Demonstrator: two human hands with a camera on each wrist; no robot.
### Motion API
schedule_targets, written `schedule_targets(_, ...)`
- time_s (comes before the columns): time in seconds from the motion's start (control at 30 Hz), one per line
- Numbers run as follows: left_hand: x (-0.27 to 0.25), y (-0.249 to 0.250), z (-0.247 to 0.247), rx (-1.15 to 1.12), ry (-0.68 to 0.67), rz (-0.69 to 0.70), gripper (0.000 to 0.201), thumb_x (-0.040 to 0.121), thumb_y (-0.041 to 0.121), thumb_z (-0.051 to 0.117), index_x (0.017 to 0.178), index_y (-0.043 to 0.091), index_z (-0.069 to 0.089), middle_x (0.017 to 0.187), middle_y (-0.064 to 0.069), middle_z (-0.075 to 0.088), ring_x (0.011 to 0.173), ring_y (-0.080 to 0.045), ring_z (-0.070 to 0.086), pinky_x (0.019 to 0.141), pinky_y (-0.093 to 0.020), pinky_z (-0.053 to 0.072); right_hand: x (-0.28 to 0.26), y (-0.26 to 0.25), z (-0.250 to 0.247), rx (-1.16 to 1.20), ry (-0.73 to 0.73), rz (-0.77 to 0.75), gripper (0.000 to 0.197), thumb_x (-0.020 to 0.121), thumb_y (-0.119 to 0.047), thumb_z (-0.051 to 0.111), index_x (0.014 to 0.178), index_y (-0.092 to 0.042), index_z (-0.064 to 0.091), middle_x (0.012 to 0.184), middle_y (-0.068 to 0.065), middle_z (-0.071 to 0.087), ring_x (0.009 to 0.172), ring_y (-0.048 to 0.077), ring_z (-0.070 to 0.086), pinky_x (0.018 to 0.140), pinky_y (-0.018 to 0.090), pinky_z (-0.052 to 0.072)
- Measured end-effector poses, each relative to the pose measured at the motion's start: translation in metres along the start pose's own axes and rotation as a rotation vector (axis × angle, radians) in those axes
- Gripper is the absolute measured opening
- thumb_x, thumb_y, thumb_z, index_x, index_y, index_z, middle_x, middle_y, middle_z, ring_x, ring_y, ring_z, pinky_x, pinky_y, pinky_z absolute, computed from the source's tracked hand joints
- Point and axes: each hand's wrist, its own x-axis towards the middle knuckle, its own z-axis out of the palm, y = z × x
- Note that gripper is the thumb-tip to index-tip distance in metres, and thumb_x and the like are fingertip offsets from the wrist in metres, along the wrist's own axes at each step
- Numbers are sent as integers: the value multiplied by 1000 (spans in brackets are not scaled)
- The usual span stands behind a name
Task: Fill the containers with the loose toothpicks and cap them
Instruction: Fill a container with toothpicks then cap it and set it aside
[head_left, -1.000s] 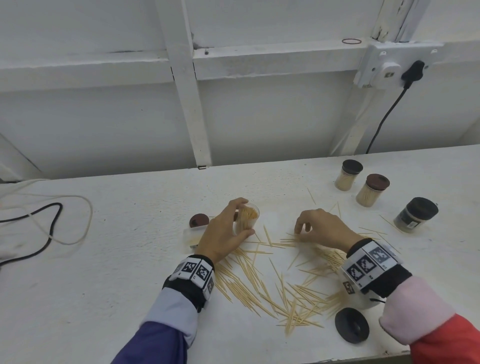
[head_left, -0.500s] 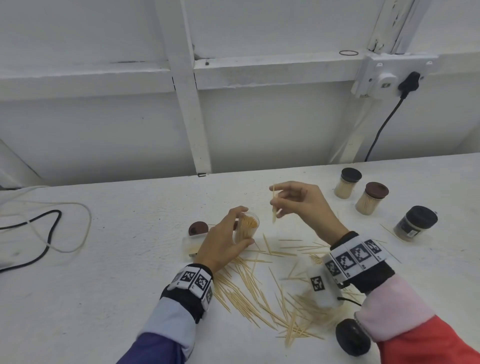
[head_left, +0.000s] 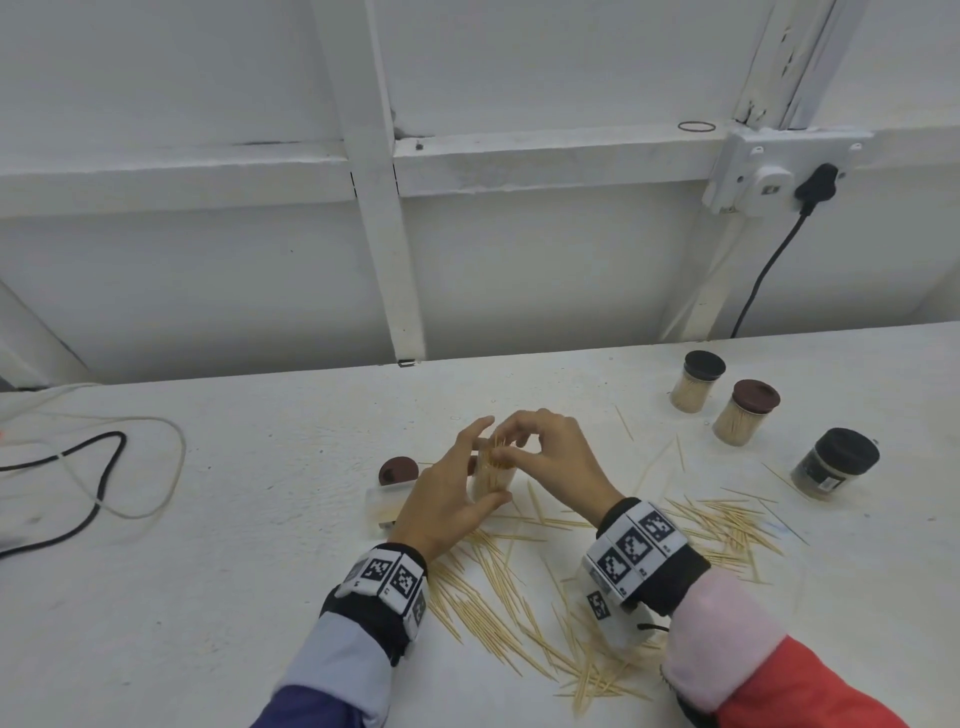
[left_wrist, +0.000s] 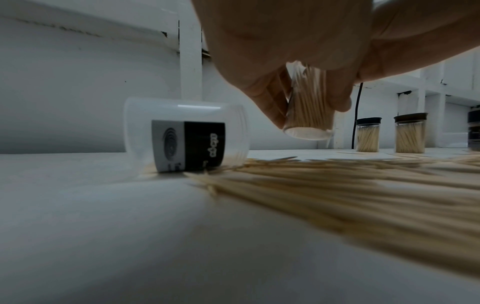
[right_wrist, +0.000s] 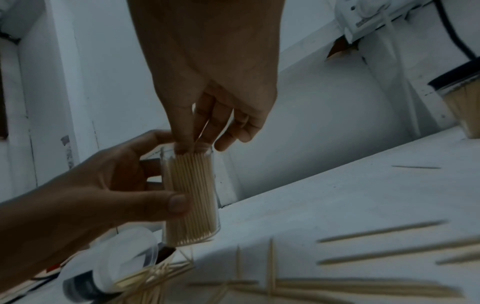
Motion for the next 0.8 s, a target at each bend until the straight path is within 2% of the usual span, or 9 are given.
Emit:
schedule_targets(0.07, 0, -1, 0, 2, 1, -4, 87, 81, 39, 76, 140, 56, 14, 124, 19, 53, 114, -5, 59, 95, -23, 47, -1, 2, 1, 22, -3, 2, 12, 79, -15, 75, 90, -21, 75, 85, -10, 71, 83, 5, 55, 70, 13, 37)
schedule_targets(0.13, 0, -2, 1, 5, 5, -3, 88, 81, 39, 76, 139, 59, 13, 124, 21, 53, 113, -2, 58, 94, -19, 45, -1, 3, 0, 54, 17, -19, 15, 79, -15, 76, 93, -21, 75, 89, -9, 71, 82, 4, 56, 68, 10, 38)
schedule_targets(0.27, 0, -2, 1, 0, 4, -2, 89, 81, 39, 76, 139, 60, 12, 123, 22, 52, 112, 1, 57, 93, -17, 44, 1, 4, -2, 106, 45, -14, 11, 84, -16, 73, 93, -22, 75, 90, -12, 70, 83, 4, 61, 68, 15, 44)
schedule_targets(0.43, 1, -1, 1, 2, 10, 10, 90, 81, 39, 77, 135, 66, 10, 123, 23, 51, 111, -1, 59, 94, -21, 47, 1, 5, -5, 139, 95, 23, 8, 87, -14, 69, 92, -19, 74, 93, -8, 70, 82, 3, 61, 73, 25, 49)
schedule_targets(0.57, 1, -1, 0, 3, 2, 17, 87, 81, 41, 76, 144, 55, 16, 131, 15, 54, 115, -6, 59, 97, -24, 47, 1, 9, -7, 108, 64, 21, 7, 85, -14, 71, 87, -20, 76, 90, -9, 69, 83, 4, 62, 72, 26, 50)
schedule_targets(0.63, 0, -2, 0, 9, 3, 17, 87, 82, 42, 75, 145, 52, 17, 131, 15, 55, 115, -6, 59, 96, -23, 48, 0, 11, -6, 60, -9, -9, 6, 85, -16, 73, 86, -20, 77, 97, -10, 66, 92, 6, 59, 71, 23, 46)
schedule_targets(0.73, 0, -2, 0, 7, 13, 29, 84, 83, 42, 74, 146, 49, 20, 124, 23, 52, 112, -1, 58, 91, -12, 43, -3, 13, -8, 36, -97, -49, 9, 88, -21, 70, 92, -21, 78, 110, -10, 61, 102, 7, 56, 74, 22, 45)
schedule_targets(0.8, 0, -1, -1, 8, 30, 53, 80, 83, 40, 74, 146, 46, 24, 126, 24, 49, 110, 5, 55, 88, -3, 39, -5, 15, -13, 105, -38, -30, 12, 91, -20, 67, 97, -22, 77, 109, -9, 64, 98, 5, 59, 73, 23, 45)
